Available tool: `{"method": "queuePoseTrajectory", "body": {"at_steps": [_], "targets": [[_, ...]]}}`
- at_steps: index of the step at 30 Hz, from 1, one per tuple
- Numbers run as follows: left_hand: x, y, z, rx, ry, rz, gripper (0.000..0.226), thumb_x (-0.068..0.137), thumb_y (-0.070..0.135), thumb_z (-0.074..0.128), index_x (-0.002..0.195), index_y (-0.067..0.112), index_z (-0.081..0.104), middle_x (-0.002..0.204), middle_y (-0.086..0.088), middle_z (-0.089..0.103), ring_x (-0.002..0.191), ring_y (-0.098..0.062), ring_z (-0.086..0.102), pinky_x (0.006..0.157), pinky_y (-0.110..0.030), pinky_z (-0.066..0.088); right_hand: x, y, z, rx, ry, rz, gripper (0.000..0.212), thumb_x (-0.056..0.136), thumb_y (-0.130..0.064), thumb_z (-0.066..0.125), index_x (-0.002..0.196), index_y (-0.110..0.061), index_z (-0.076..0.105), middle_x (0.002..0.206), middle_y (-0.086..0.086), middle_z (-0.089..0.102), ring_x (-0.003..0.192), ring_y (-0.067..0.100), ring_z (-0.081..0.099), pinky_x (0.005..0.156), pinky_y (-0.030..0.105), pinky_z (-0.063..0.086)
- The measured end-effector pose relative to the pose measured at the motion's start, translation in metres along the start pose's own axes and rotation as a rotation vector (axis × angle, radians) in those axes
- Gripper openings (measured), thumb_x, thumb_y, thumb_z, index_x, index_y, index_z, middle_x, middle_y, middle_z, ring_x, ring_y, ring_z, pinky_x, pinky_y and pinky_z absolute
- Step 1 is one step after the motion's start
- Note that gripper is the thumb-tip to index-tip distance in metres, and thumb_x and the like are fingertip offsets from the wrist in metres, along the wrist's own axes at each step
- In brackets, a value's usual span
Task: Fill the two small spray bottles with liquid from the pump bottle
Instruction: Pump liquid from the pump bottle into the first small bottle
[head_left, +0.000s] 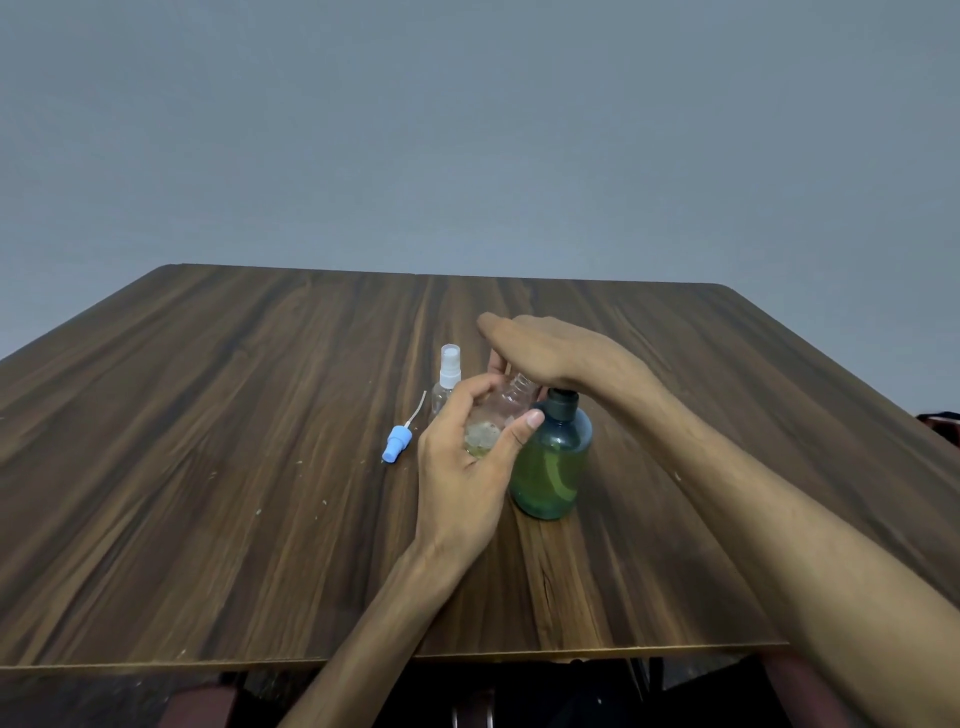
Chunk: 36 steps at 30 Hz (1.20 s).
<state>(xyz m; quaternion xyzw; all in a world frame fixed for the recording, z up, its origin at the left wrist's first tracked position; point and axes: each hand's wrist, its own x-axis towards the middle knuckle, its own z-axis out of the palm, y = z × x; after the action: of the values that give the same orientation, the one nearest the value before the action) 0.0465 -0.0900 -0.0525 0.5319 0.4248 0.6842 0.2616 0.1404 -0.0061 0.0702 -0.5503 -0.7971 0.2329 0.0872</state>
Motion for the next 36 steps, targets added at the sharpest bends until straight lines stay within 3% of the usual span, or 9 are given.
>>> {"method": "queuePoseTrajectory", "body": {"at_steps": [5,9,13,17,21,24,28,33,36], "targets": [[-0.0004,-0.0011,-0.0003,-0.003,0.004,0.006,0.037,0.091,0.030,0.081,0.124,0.021,0.068,0.116,0.003,0.077,0.113,-0.020,0.073,0.094,-0.034,0.059,0.0006,0.0003,-0.0039,0.043,0.043,-0.029,0.064,0.100,-0.047,0.021,0.087,-0.015,0.075,0.094,0.003,0.077,0.073,0.019,0.067,0.075,0.038,0.052],[0.0000,0.0003,0.0001,0.007,0.006,0.011,0.035,0.092,0.021,0.082,0.124,0.018,0.068,0.116,0.005,0.076,0.113,-0.016,0.072,0.093,-0.027,0.058,-0.0004,0.0007,-0.0009,0.021,0.018,-0.005,0.063,0.098,-0.049,0.022,0.085,-0.017,0.075,0.097,0.001,0.076,0.078,0.022,0.067,0.080,0.040,0.053],[-0.0001,-0.0009,-0.0002,0.002,0.001,0.014,0.036,0.091,0.029,0.082,0.124,0.020,0.068,0.115,0.004,0.077,0.112,-0.019,0.073,0.093,-0.031,0.059,-0.0001,0.0000,-0.0045,0.037,0.044,-0.032,0.064,0.102,-0.046,0.021,0.088,-0.014,0.075,0.091,-0.002,0.074,0.072,0.018,0.067,0.071,0.037,0.047],[-0.0002,0.0003,0.0001,0.019,0.007,0.020,0.035,0.092,0.023,0.082,0.123,0.017,0.068,0.115,0.007,0.076,0.113,-0.015,0.072,0.093,-0.028,0.058,0.0011,0.0011,0.0009,-0.004,0.020,-0.006,0.064,0.095,-0.050,0.021,0.086,-0.016,0.075,0.097,0.001,0.077,0.083,0.024,0.067,0.079,0.042,0.052],[0.0003,-0.0013,0.0006,-0.003,0.009,0.017,0.036,0.091,0.026,0.082,0.124,0.018,0.068,0.115,0.006,0.076,0.111,-0.017,0.073,0.093,-0.033,0.060,0.0017,0.0017,-0.0023,0.036,0.053,-0.006,0.064,0.098,-0.048,0.022,0.085,-0.015,0.076,0.093,0.000,0.078,0.067,0.018,0.068,0.073,0.039,0.050],[0.0001,-0.0003,0.0003,0.006,0.008,0.006,0.036,0.092,0.025,0.082,0.124,0.018,0.068,0.116,0.005,0.076,0.112,-0.017,0.072,0.093,-0.031,0.059,0.0009,0.0006,0.0012,0.007,0.010,0.011,0.065,0.091,-0.051,0.021,0.088,-0.015,0.074,0.097,0.004,0.078,0.074,0.023,0.067,0.084,0.045,0.055],[0.0007,-0.0011,-0.0002,-0.028,0.003,0.009,0.035,0.092,0.020,0.082,0.124,0.017,0.068,0.114,0.005,0.077,0.109,-0.017,0.074,0.090,-0.028,0.060,0.0017,-0.0011,-0.0038,0.036,0.048,-0.006,0.064,0.099,-0.046,0.022,0.087,-0.014,0.076,0.089,-0.001,0.077,0.074,0.020,0.068,0.073,0.038,0.050],[0.0006,0.0008,0.0005,-0.003,0.004,0.022,0.034,0.092,0.019,0.082,0.123,0.017,0.068,0.114,0.003,0.077,0.110,-0.016,0.074,0.090,-0.026,0.059,0.0020,0.0008,0.0007,0.025,0.017,0.007,0.065,0.095,-0.048,0.023,0.092,-0.011,0.075,0.095,0.005,0.078,0.077,0.024,0.068,0.085,0.045,0.055],[0.0003,-0.0008,-0.0002,-0.010,0.002,0.029,0.035,0.092,0.021,0.082,0.124,0.016,0.068,0.114,0.002,0.077,0.109,-0.019,0.074,0.089,-0.028,0.060,0.0012,-0.0002,-0.0034,0.050,0.043,-0.011,0.064,0.100,-0.046,0.022,0.090,-0.012,0.076,0.091,0.000,0.077,0.073,0.021,0.070,0.079,0.040,0.053]]}}
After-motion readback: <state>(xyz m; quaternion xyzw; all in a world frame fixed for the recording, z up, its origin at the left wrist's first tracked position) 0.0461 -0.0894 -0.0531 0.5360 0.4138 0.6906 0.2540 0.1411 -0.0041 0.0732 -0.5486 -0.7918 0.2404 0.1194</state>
